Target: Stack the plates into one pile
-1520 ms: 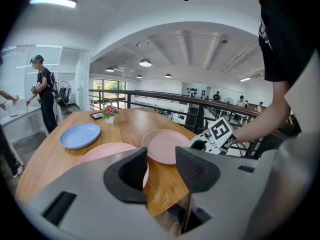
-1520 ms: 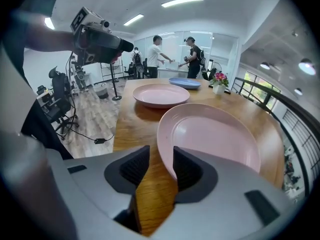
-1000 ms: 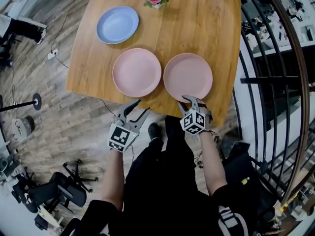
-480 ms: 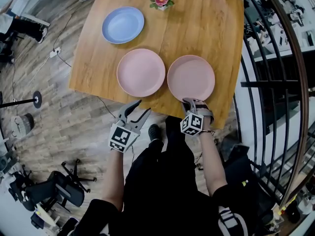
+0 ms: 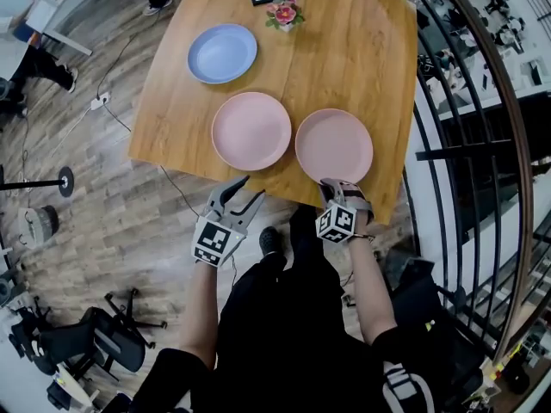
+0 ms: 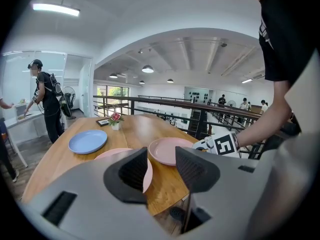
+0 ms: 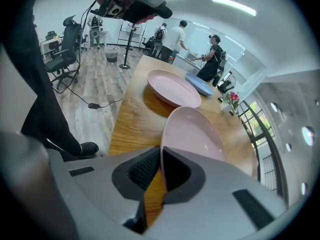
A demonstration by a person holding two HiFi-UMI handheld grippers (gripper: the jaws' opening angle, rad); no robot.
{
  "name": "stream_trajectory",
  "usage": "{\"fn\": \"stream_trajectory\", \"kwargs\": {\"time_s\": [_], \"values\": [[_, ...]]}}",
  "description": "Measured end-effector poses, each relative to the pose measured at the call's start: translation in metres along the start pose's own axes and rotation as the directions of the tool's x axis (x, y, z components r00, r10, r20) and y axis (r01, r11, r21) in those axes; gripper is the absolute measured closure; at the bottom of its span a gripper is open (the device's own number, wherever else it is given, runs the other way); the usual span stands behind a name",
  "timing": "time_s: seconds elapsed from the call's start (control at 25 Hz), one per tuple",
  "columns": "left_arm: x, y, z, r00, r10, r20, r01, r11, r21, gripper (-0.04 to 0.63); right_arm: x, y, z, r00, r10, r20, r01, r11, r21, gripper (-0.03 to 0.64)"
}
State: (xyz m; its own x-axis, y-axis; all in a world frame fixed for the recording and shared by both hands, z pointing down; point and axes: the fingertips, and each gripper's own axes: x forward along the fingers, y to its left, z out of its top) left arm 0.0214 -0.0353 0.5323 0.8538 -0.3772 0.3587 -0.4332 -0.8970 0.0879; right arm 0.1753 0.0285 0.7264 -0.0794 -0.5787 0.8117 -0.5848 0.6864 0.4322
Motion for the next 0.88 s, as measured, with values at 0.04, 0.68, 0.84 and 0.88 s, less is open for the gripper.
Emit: {"fn": "stream_trajectory", "kwargs": {"time_s": [0.04, 0.68, 0.84, 0.88], "values": [[-0.003, -0.001, 0.002, 1.0, 0.001, 0.005, -0.001, 1.0, 0.002, 0.405, -0.003, 0.002, 0.0, 1.0, -0.002, -0.002, 0.002, 1.0, 0.002, 0.592], [-0.074, -0.005, 0.003, 0.996, 0.067, 0.052, -0.069, 0.997, 0.032, 0.405, -0.027, 0.003, 0.019, 0.998, -0.07, 0.0, 0.07, 0.998, -0.012, 0.589], [-0.089, -0.003, -0.001, 0.995, 0.084, 0.056, -0.086, 0.996, 0.035, 0.405, -0.03, 0.002, 0.026, 0.997, -0.082, 0.004, 0.082, 0.996, -0.022, 0.589], [-0.092, -0.002, -0.003, 0.995, 0.089, 0.056, -0.091, 0.995, 0.034, 0.406, -0.031, 0.003, 0.028, 0.996, -0.085, 0.007, 0.086, 0.996, -0.023, 0.589]]}}
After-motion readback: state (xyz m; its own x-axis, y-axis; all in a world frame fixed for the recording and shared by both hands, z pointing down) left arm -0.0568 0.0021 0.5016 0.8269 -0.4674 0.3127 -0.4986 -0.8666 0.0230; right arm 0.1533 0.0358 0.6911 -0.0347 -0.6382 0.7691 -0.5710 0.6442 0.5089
